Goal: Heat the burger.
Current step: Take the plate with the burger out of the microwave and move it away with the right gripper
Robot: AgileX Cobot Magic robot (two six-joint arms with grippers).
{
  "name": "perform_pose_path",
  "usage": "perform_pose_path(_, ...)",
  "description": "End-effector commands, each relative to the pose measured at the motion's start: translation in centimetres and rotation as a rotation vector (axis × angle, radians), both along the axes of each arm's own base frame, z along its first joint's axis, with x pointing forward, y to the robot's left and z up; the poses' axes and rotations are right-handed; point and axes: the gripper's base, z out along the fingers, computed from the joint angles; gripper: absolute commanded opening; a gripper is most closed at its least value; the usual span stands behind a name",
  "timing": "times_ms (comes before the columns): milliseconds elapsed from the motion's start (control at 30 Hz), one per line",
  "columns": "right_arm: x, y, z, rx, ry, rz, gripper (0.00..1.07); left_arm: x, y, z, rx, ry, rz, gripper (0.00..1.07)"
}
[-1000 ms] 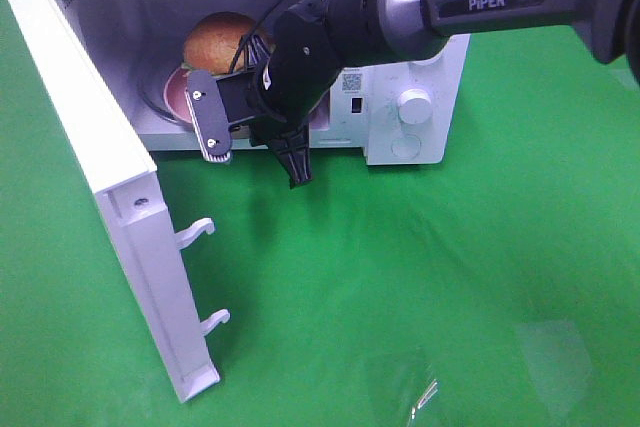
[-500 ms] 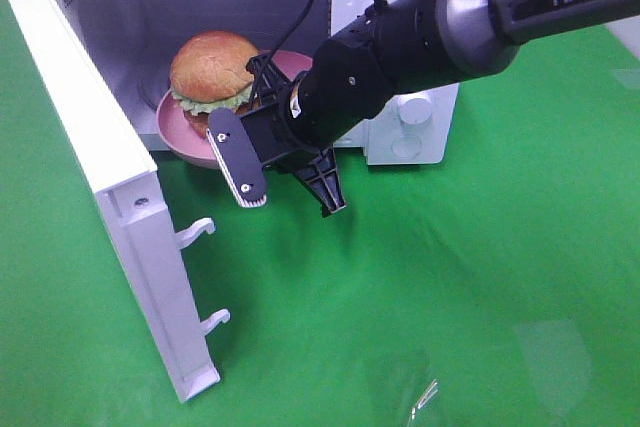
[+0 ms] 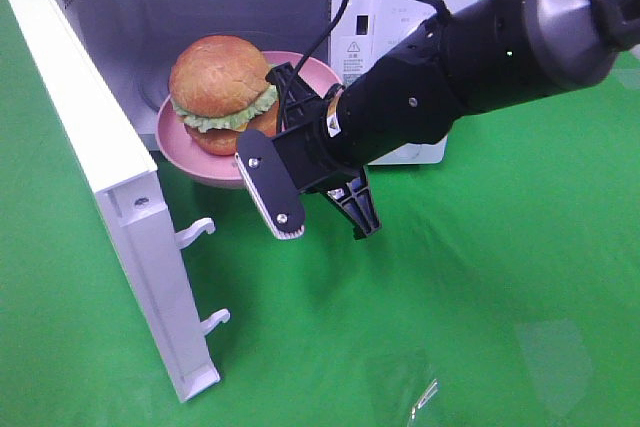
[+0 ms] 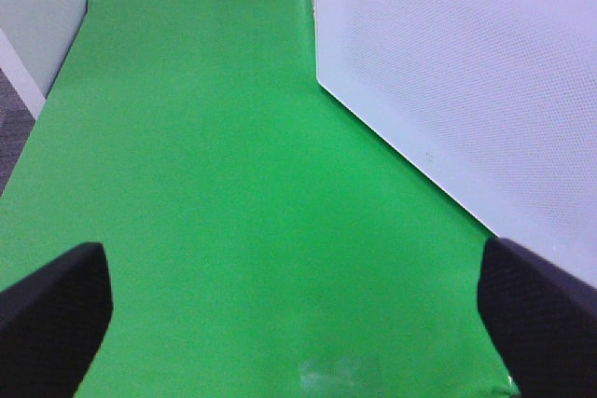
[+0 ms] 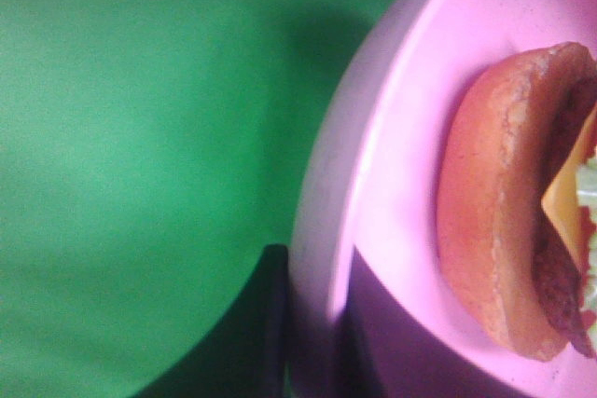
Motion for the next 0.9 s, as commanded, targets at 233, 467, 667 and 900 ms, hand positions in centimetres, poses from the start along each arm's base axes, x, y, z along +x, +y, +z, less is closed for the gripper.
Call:
perform_pose_path(233,-2.6,-1.7,2.2,0.094,-0.05,-0.002,0.0,-0.2,0.0,0.0,0.001,-0.023,-0.004,1.0)
perform_pose_path(467,-4.4,-2.9,2.5,0.101,-0.034,-0.009,0.0,-0.2,0.0,0.0,0.001,-0.023,-0.004,1.0)
perform_pose_path(667,-5.5,-3.9,3.1,0.108,-0.037,-0.012,0.0,-0.2,0.0,0.0,0.001,-0.023,-0.004,1.0)
perform_pose_path(900,-7.7,-5.7,3.7,0.115,-0.03,-0.023,0.0,-0.2,0.0,0.0,0.001,-0.023,-0.004,1.0)
